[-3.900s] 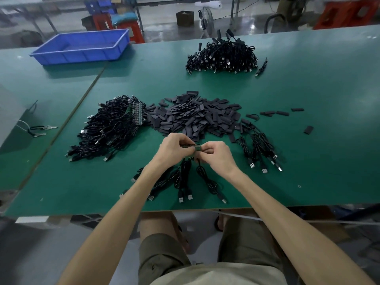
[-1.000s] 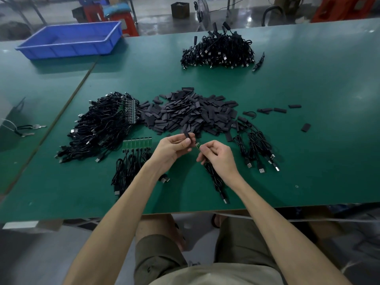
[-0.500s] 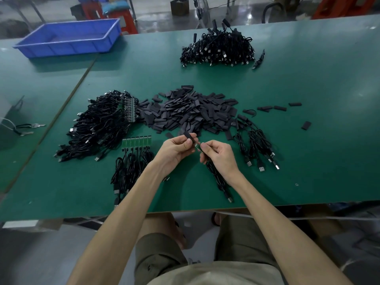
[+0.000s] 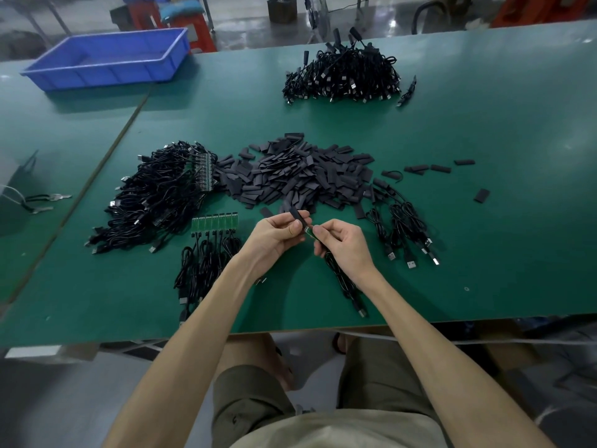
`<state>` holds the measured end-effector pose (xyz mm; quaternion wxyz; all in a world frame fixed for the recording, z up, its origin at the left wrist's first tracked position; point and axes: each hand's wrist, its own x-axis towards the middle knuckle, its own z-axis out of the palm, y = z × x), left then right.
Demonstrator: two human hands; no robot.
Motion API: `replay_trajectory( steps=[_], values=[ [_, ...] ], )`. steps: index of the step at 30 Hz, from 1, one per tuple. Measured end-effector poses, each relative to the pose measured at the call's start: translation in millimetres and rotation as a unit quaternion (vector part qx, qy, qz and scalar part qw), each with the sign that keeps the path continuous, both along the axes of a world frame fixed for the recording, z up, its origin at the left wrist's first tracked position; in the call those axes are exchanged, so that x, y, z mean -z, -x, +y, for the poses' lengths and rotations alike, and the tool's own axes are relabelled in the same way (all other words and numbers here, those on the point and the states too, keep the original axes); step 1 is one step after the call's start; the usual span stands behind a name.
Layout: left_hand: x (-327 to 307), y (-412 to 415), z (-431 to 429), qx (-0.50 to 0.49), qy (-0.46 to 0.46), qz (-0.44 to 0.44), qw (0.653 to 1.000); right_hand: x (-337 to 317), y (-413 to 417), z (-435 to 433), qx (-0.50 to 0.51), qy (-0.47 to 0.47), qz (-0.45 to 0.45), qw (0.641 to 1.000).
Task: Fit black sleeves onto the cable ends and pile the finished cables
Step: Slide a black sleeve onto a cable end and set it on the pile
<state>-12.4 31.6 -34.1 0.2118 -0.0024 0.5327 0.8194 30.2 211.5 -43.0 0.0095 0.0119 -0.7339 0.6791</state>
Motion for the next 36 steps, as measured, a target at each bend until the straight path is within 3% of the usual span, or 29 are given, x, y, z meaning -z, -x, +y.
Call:
replay_trajectory(
  steps=[7,36],
  values=[
    [-1.0,2.7,-1.8,0.031,-0.004,-0.003,0.999,1.0,-0.7,0.8,0.008,-0.006,0.001,1.0],
    [5.6,-2.3,-1.5,0.009,0.0,0.029,1.0,2.5,0.5,-0.3,0.001,-0.011,0.005,1.0]
  ],
)
